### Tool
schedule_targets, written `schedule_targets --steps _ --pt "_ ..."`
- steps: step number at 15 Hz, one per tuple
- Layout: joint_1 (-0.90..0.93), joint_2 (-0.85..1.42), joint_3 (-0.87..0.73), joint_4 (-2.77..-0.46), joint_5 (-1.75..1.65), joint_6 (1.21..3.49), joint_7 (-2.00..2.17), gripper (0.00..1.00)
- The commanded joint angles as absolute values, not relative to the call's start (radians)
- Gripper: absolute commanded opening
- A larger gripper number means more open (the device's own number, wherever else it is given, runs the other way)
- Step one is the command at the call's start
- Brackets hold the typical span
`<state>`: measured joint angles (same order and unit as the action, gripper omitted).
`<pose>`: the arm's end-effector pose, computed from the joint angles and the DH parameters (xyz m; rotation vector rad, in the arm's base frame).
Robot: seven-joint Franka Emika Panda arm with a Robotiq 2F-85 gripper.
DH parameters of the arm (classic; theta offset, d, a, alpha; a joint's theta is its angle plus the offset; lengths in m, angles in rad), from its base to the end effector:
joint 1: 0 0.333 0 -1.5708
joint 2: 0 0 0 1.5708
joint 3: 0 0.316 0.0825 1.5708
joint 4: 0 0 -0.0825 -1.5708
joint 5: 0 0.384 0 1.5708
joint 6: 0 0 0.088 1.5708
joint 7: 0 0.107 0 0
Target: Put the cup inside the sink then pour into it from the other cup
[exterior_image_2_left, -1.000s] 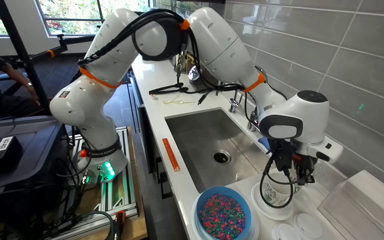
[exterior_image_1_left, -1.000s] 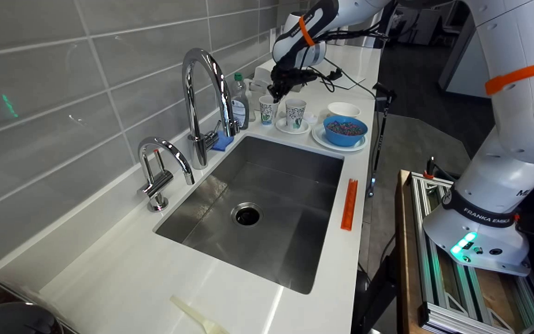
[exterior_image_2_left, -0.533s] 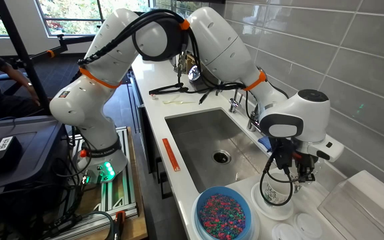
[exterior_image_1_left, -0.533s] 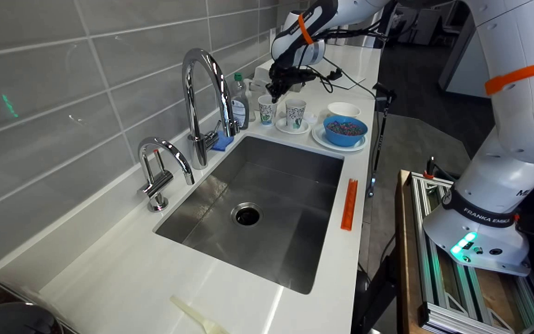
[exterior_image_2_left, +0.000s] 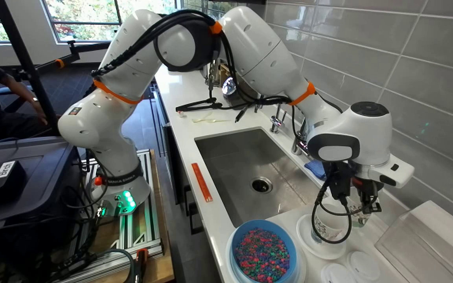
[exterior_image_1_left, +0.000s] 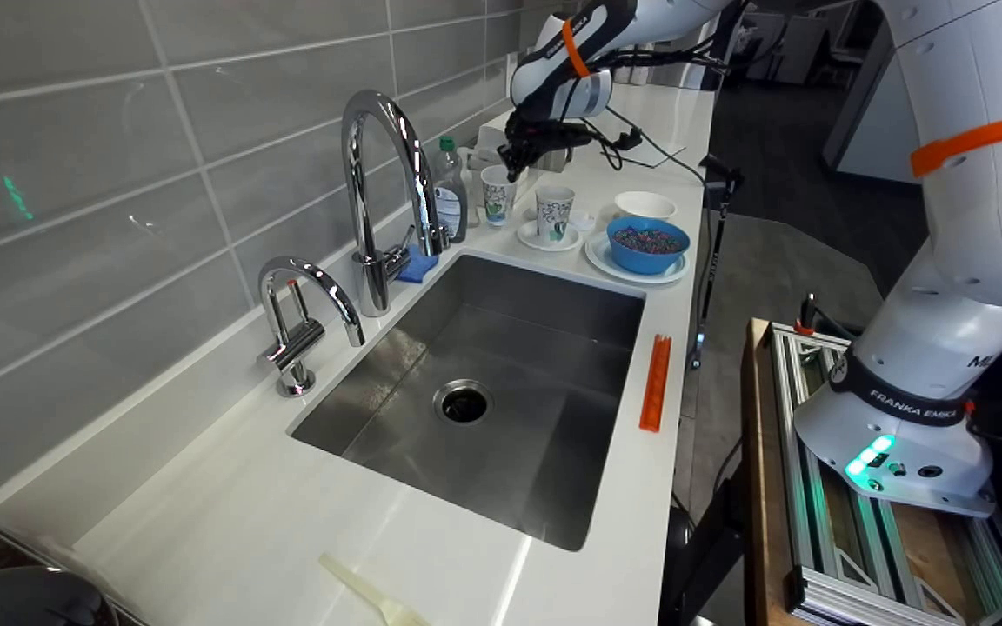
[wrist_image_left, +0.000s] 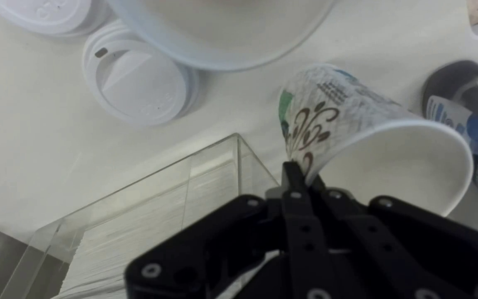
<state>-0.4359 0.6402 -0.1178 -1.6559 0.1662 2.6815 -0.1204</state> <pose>0.6154 -0.3713 0.2806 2.8876 -0.7846 0.5785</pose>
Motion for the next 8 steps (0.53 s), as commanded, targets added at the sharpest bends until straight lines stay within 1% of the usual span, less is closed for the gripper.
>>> schedule_targets --steps 1,8 --pt "-0.458 0.609 -0.094 -1.680 0.193 2.719 -0.152 0.01" --pt "-0.460 0.523 -0.069 -1.709 0.170 2.675 -0.259 0.01"
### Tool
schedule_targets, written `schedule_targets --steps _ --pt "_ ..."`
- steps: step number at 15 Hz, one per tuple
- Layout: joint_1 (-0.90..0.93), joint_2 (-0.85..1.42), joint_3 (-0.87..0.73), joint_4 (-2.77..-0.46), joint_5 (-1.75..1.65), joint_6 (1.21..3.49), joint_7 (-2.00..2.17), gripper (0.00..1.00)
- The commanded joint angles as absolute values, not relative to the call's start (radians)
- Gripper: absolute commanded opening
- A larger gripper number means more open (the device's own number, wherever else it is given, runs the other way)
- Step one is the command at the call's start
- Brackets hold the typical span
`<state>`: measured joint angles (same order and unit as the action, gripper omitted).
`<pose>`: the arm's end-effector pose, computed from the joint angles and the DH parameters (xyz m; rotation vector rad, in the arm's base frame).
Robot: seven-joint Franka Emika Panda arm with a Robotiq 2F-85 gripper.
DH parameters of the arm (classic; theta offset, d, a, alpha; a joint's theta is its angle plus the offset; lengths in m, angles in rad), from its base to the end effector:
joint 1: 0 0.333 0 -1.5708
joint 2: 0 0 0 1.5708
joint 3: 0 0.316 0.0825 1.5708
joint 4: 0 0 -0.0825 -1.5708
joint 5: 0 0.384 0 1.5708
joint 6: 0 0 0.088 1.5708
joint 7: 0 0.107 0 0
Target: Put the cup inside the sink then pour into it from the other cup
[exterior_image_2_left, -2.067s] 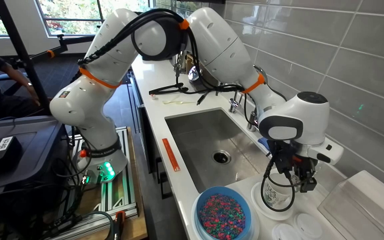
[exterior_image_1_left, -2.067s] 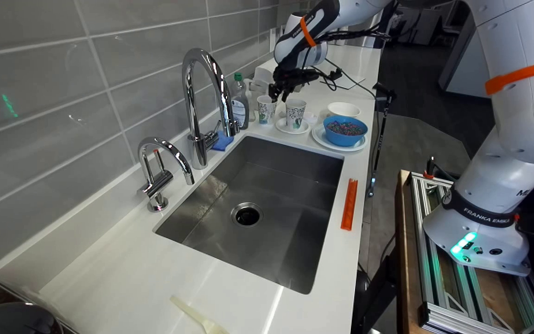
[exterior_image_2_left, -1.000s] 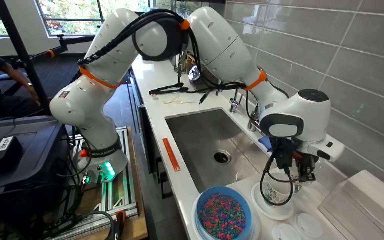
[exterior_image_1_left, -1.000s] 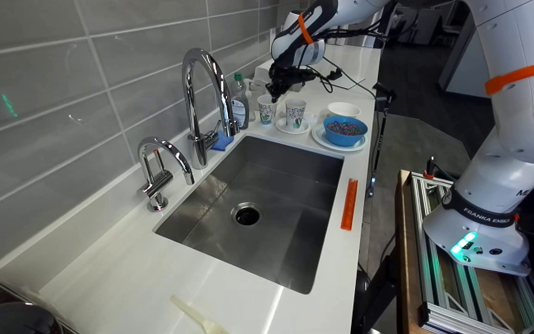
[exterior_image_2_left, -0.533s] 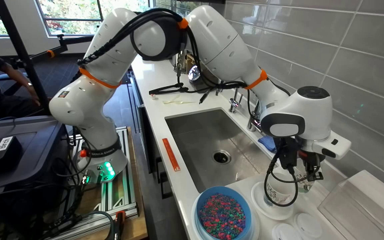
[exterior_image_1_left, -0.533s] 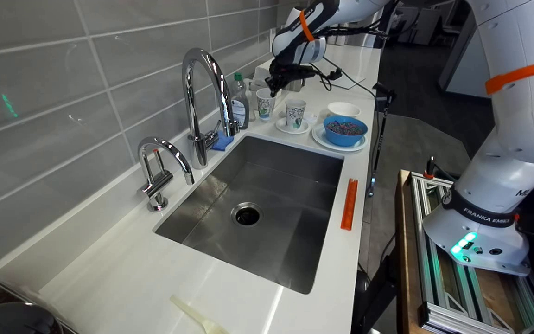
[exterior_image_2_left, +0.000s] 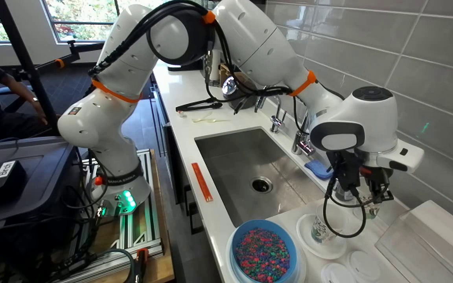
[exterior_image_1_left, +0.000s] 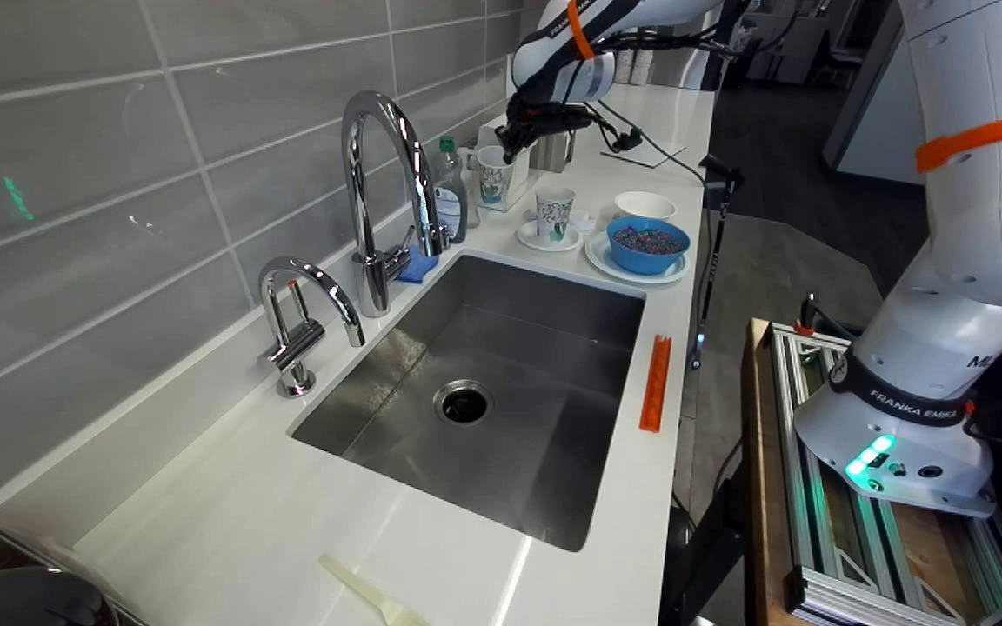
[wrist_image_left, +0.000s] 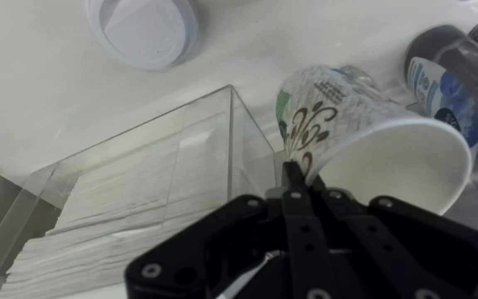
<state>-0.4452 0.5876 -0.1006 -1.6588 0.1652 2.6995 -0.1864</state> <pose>0.6190 -0.3693 0.3185 2.8744 -0.6770 0.6697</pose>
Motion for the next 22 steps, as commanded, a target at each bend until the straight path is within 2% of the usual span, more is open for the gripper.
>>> schedule_targets --steps 1,15,22 --pt "-0.462 0.512 -0.057 -1.714 0.172 2.664 -0.289 0.01" --pt "-0.462 0.459 0.045 -1.761 0.212 2.414 -0.674 0.01" --pt "-0.437 0.519 0.105 -1.821 0.267 2.413 -0.956 0.01"
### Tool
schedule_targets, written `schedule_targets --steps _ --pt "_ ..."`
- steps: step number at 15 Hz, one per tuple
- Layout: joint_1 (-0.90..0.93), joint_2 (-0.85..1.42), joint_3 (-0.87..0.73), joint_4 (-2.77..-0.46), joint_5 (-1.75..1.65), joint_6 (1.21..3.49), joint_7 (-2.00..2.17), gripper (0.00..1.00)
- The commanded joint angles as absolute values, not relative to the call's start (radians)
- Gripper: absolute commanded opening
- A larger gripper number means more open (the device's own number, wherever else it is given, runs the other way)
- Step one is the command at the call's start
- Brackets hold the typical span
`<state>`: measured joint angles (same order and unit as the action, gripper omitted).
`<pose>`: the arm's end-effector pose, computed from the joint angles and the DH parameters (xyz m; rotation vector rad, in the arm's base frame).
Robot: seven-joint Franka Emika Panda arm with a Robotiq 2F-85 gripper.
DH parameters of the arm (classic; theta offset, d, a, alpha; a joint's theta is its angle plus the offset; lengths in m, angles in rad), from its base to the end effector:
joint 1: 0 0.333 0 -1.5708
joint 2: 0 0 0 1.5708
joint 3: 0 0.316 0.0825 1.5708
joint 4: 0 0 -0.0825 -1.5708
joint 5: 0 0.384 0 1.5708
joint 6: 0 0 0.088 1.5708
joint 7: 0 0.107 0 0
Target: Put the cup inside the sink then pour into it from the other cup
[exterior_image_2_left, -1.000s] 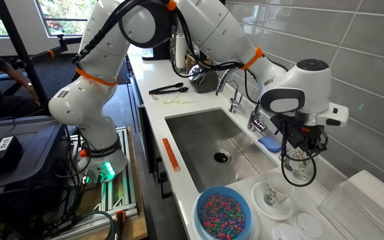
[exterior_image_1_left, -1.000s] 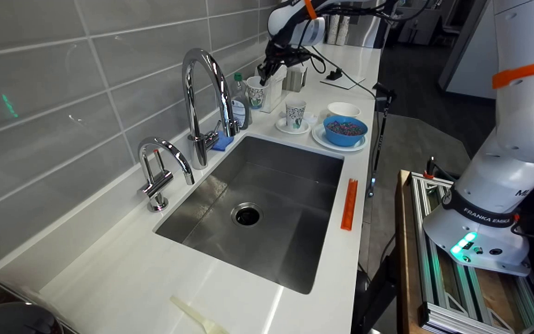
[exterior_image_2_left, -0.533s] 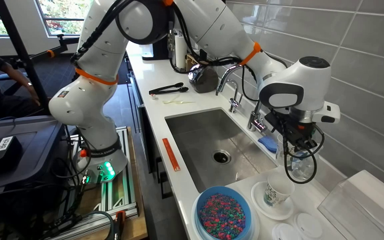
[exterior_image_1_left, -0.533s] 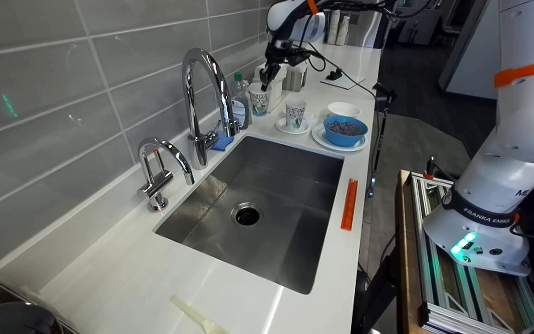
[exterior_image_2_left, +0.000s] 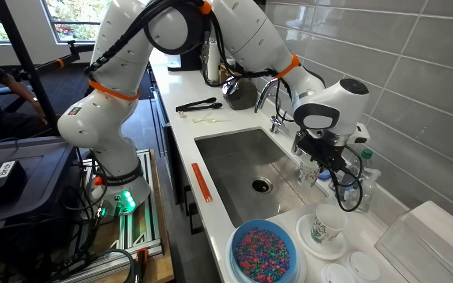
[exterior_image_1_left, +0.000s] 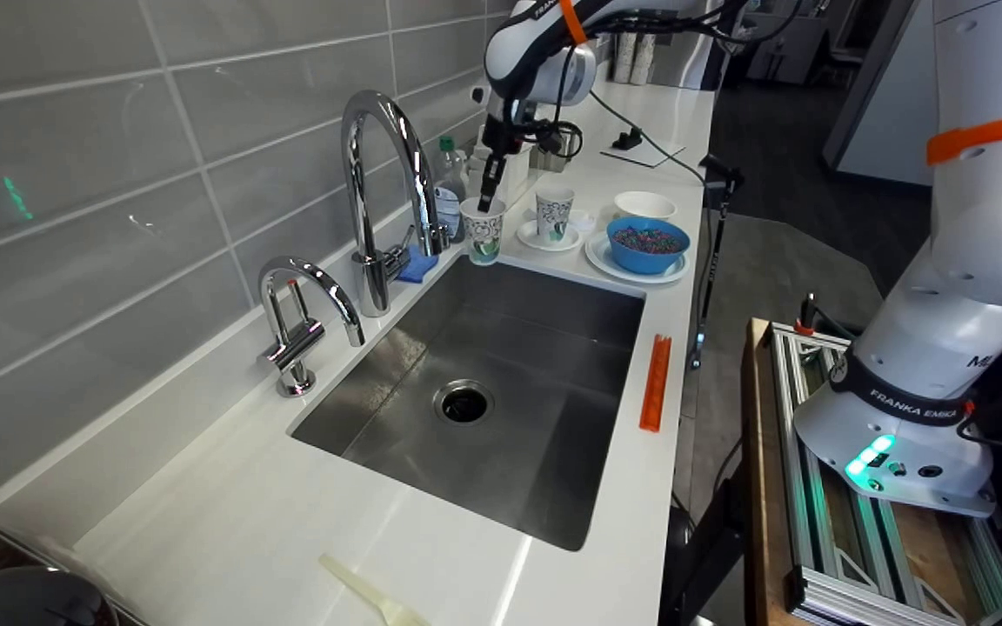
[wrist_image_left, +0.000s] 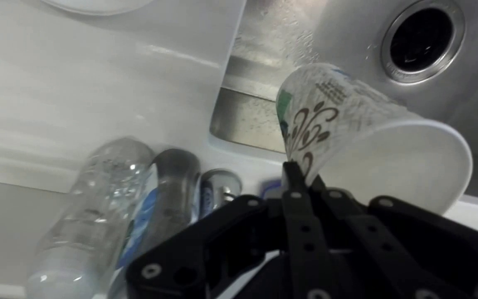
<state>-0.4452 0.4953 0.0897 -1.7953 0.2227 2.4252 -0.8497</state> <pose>0.6243 -0.2365 0.2878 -2.9953 -0.4865 -0.3394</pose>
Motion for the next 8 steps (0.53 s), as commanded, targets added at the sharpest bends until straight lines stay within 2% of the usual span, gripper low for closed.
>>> schedule_targets --steps 1,8 --pt "-0.431 0.528 0.107 -1.833 0.269 2.416 -0.972 0.01" --pt "-0.400 0.552 0.081 -1.825 0.249 2.421 -0.935 0.03"
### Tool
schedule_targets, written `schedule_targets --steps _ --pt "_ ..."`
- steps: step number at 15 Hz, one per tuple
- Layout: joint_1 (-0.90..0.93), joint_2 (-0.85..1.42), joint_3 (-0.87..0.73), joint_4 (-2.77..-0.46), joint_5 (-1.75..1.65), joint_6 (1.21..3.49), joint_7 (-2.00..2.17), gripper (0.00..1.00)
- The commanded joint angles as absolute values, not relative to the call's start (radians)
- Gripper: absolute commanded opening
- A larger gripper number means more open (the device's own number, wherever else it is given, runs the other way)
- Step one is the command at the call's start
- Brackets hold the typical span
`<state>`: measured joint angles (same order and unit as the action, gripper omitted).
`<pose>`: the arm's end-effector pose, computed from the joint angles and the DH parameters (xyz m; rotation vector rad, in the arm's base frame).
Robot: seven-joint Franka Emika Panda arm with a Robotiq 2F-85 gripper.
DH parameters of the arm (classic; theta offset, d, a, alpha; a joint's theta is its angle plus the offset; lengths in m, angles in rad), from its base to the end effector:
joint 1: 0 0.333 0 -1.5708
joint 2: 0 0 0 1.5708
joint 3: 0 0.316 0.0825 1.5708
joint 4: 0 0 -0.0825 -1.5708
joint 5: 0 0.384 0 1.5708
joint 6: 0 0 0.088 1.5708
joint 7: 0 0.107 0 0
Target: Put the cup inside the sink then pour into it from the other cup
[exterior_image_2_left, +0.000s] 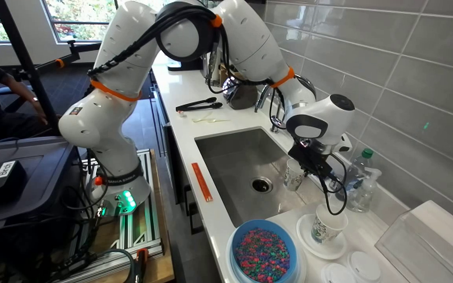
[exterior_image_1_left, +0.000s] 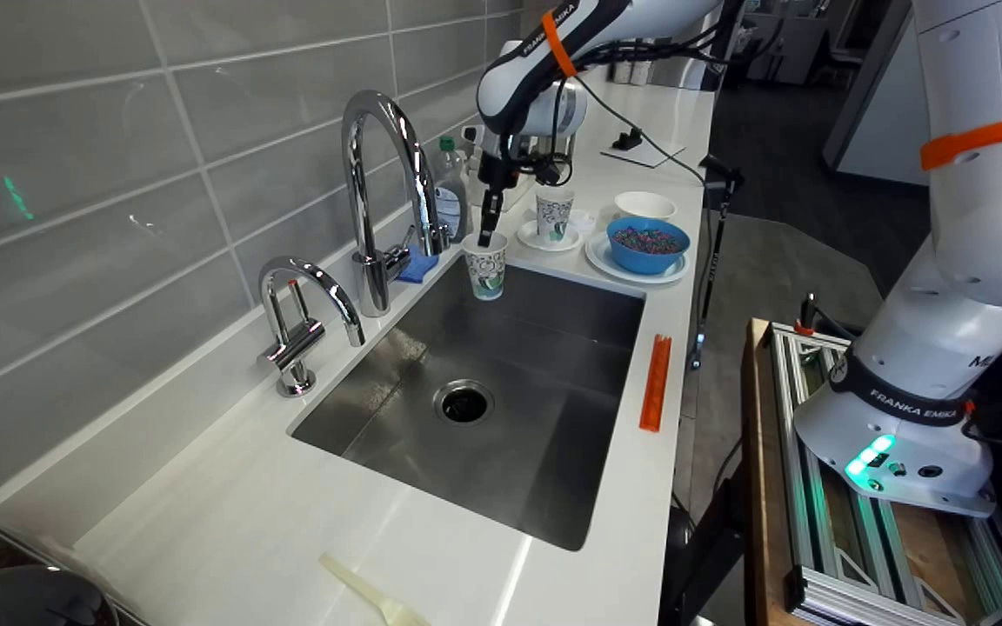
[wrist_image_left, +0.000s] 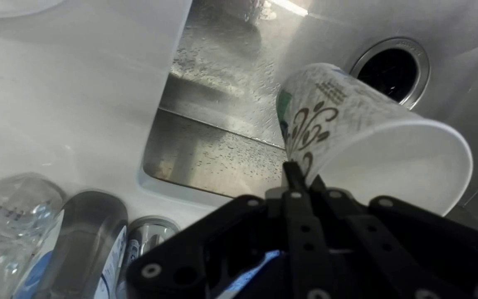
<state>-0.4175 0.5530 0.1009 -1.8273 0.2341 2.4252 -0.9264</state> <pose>0.6202 -0.2071 0.2363 -2.9215 -0.6226 -0.2369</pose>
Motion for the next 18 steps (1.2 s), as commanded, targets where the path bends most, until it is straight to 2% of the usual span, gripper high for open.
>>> schedule_targets --steps 1,3,18 --pt "-0.400 0.552 0.081 -1.825 0.248 2.421 -0.936 0.03" --pt "-0.400 0.552 0.080 -1.824 0.248 2.421 -0.937 0.01" --pt "-0.332 0.538 0.086 -1.864 0.342 2.429 -0.756 0.01"
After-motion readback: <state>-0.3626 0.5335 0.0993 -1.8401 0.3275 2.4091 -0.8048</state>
